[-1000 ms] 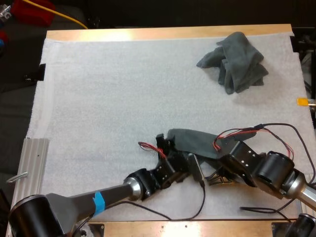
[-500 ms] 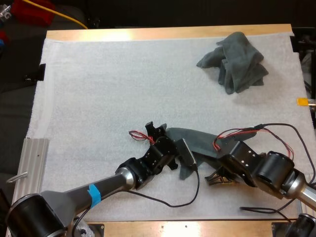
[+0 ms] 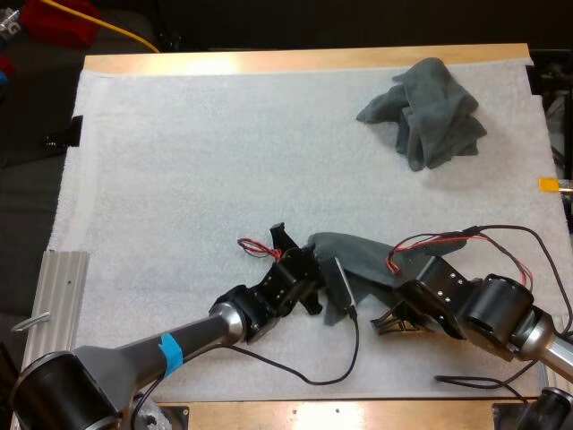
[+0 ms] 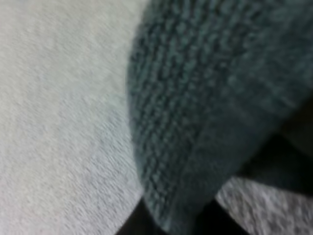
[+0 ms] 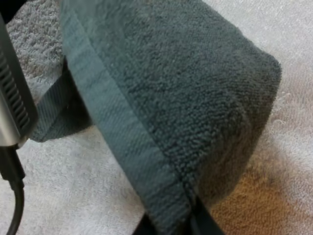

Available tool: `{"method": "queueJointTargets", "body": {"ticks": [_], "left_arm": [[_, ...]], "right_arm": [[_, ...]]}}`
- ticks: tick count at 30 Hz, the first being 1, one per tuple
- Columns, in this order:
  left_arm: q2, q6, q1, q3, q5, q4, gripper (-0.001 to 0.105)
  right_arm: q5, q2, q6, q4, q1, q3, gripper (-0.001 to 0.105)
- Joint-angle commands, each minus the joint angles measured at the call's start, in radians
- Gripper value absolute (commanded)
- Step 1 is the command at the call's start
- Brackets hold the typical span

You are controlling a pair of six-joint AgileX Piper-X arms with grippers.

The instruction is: Pick towel from pile, fold and stack

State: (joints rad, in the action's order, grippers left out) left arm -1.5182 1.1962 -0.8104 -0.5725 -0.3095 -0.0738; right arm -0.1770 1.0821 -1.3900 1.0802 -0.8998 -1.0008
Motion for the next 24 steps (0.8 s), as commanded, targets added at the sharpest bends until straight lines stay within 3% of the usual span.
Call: {"method": "queueJointTargets", "body": {"ticks": [1,7,14,24], "left_arm": [[0.003,-0.011,-0.001,-0.013,-0.001,0.029,0.0],[0.02,-0.012,-0.001,-0.065,-0.01,0.154,0.0],[0.155,-0.012,-0.001,-0.137,-0.01,0.308,0.0],[0.38,-0.012,-0.001,-0.241,-0.059,0.586,0.0]], "right_arm": [[-0.001,-0.007,0.004,0.009,-0.003,-0.001,0.001],[-0.004,-0.007,0.004,-0.01,-0.003,-0.001,0.001],[-0.056,-0.007,0.002,-0.032,-0.003,-0.001,0.001],[-0.192,-0.007,-0.143,-0.06,-0.003,-0.062,0.001]]}}
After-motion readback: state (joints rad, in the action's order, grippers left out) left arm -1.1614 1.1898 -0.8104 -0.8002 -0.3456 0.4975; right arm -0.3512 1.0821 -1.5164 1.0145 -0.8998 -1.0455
